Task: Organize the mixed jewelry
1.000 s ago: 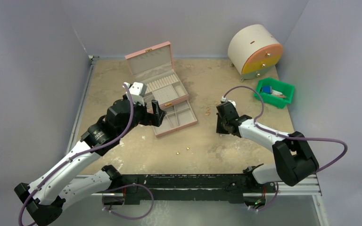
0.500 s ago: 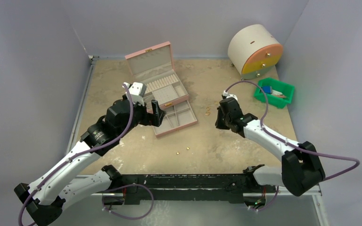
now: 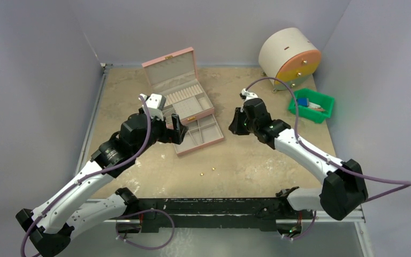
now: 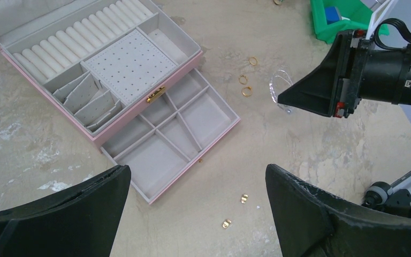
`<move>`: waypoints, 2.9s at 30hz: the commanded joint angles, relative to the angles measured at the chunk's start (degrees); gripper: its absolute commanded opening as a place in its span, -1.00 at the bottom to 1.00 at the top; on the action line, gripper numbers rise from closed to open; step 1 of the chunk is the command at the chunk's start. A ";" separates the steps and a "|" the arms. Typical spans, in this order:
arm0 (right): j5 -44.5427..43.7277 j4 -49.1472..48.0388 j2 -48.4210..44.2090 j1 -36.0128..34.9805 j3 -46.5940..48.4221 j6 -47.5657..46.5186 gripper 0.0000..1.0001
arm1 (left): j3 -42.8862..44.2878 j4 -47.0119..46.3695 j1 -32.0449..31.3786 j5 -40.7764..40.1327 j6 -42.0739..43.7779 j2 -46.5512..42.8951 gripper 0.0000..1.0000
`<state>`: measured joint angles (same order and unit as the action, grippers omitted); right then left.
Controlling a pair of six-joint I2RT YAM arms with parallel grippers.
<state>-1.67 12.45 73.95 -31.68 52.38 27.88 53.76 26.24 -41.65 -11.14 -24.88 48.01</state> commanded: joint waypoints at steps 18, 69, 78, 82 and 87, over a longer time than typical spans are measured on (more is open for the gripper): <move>0.92 -11.08 20.78 -11.05 11.49 7.82 -0.95 | 0.18 -0.65 0.87 -1.78 0.54 -1.94 0.93; -7.22 -4.55 17.03 -10.84 11.73 6.98 -0.16 | 0.12 -0.20 0.85 -3.23 0.57 -0.75 0.93; -13.65 2.82 5.58 -10.77 7.39 -1.00 -0.14 | 0.03 -0.22 0.86 -3.80 0.49 -0.59 0.93; -16.65 4.54 -0.68 -10.69 4.14 -4.69 -0.14 | -0.08 -0.14 0.86 -4.68 0.54 -0.34 0.92; -18.65 5.54 -5.59 -7.53 -0.04 -5.60 -0.06 | -0.07 -0.03 0.84 -6.10 0.47 -0.28 0.92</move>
<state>-16.40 16.25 71.24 -42.09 54.30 25.04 53.74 27.55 -40.99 -15.22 -24.86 47.88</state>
